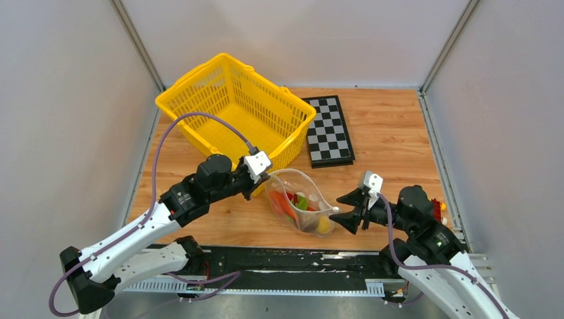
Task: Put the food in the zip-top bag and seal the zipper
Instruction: Zip the zipper food storage bag at the center of the board.
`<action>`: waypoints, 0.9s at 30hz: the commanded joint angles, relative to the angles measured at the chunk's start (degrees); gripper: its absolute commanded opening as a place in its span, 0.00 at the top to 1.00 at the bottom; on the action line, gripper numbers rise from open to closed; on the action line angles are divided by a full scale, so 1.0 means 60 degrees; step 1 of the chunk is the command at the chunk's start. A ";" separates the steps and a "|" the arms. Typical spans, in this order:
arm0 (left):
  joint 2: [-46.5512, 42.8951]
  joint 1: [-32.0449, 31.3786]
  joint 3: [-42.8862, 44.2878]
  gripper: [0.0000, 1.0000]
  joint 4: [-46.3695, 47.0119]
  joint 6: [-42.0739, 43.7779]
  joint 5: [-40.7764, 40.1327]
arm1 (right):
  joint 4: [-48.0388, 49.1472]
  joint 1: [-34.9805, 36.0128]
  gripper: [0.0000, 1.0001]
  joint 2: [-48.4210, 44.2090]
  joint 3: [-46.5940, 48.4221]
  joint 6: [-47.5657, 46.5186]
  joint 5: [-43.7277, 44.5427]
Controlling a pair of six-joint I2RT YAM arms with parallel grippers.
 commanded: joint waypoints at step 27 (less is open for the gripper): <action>0.0105 0.0468 -0.0052 1.00 0.0593 -0.0567 -0.0504 | 0.0933 0.0022 0.90 0.0260 -0.0614 -0.0112 -0.0611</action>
